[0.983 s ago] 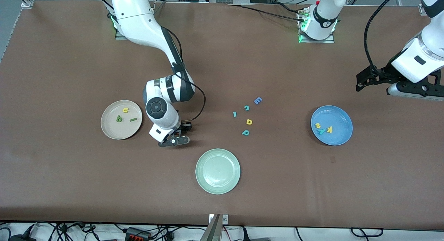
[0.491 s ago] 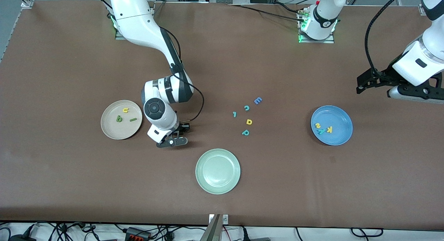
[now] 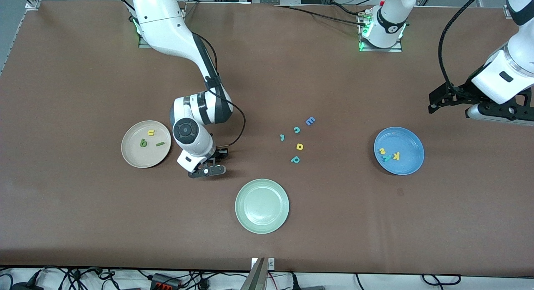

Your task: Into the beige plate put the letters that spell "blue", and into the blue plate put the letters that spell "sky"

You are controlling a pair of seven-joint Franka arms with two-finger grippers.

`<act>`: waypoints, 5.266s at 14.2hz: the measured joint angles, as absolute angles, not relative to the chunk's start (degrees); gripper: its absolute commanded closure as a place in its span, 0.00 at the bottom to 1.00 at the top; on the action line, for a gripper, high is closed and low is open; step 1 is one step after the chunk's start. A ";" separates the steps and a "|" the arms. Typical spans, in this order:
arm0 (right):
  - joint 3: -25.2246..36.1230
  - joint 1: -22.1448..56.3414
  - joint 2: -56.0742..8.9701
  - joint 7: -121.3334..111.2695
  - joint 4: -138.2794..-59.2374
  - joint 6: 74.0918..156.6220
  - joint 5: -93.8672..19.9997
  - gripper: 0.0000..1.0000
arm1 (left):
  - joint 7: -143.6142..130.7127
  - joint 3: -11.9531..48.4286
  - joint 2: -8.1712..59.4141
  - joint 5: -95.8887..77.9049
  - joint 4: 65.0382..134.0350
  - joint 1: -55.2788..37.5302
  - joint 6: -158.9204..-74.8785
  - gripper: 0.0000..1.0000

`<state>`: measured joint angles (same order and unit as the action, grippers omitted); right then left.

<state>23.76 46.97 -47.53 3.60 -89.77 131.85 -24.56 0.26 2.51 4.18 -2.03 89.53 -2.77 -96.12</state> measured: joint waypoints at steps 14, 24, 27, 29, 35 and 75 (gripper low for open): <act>38.28 42.97 -43.11 -6.21 -93.93 105.37 -24.26 0.88 | 0.26 2.53 4.20 -2.03 89.46 -2.81 -96.12 0.00; 43.02 41.37 -42.63 -16.46 -101.09 107.40 -24.23 0.00 | 0.26 2.52 4.21 -2.03 89.45 -2.81 -96.11 0.00; 44.53 41.70 -42.00 -16.44 -97.74 107.32 -24.23 0.00 | 0.26 2.53 4.21 -2.03 89.45 -2.81 -96.11 0.00; 46.62 42.16 -41.49 -15.70 -94.21 106.38 -24.23 0.00 | 0.26 2.53 4.22 -2.03 89.45 -2.81 -96.11 0.00; 47.83 42.19 -40.69 -13.94 -87.40 104.90 -24.23 0.00 | 0.26 2.53 4.21 -2.03 89.44 -2.81 -96.11 0.00; 3.10 -2.20 -0.16 -1.98 -95.16 95.71 0.60 0.00 | 0.26 2.54 4.23 -2.03 89.42 -2.81 -96.10 0.00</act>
<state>3.10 -2.20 -0.16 -1.98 -95.16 95.71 0.60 0.26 2.54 4.23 -2.03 89.42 -2.81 -96.10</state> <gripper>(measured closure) 0.000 0.000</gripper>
